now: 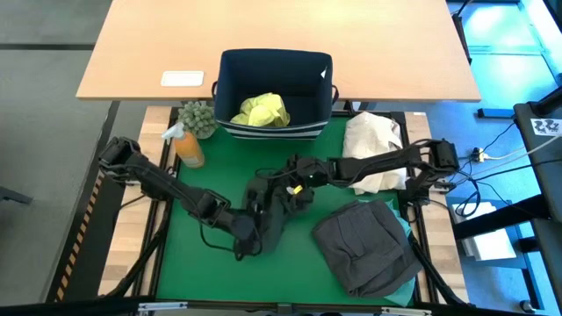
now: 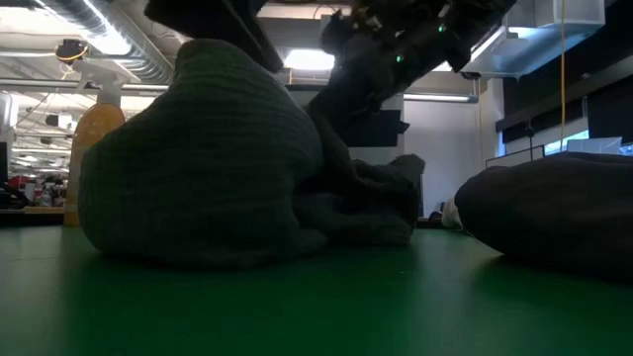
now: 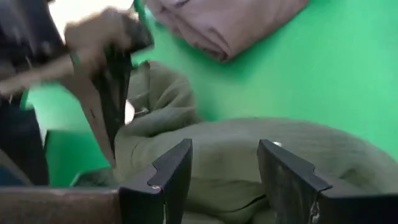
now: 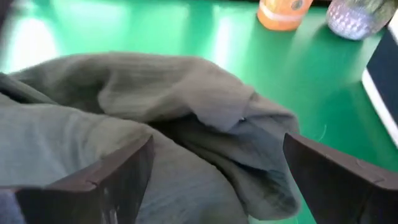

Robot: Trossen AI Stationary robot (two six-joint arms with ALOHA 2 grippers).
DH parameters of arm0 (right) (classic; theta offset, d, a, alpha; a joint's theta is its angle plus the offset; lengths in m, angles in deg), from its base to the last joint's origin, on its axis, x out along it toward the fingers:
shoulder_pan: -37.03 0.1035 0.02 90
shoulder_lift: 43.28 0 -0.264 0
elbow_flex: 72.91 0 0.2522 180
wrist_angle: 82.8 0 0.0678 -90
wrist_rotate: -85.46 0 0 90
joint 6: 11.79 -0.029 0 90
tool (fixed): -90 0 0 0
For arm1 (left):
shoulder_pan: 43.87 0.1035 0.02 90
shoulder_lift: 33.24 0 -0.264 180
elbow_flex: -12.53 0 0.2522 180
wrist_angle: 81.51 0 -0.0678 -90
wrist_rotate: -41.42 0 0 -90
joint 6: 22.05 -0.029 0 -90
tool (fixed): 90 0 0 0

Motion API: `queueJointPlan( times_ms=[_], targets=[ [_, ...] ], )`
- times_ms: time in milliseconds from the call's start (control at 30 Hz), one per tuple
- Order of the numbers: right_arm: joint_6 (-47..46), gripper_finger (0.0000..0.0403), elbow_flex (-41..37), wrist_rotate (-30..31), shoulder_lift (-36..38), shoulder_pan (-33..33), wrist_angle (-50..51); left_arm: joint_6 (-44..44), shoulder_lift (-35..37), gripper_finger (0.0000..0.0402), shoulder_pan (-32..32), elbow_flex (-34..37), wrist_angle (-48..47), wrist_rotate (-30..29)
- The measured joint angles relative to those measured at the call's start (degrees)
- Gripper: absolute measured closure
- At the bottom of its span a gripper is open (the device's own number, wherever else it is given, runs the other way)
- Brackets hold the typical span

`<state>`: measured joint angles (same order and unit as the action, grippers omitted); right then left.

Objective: Fold laundry
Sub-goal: Fold the green polo shirt

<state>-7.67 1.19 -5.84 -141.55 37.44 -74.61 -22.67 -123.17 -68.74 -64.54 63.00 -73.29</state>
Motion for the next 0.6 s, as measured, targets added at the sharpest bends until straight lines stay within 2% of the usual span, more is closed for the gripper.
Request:
queueJointPlan(
  times_ms=[367,600],
  targets=[
    [-1.72,0.0047,0.02,2.36,4.37,0.0,7.02,1.96,0.0,0.0225,2.48,0.0,-0.28,0.76],
    [-5.75,0.0047,0.02,3.26,4.37,0.0,6.28,1.96,0.0,0.0225,2.47,0.0,-0.34,-0.3]
  ],
)
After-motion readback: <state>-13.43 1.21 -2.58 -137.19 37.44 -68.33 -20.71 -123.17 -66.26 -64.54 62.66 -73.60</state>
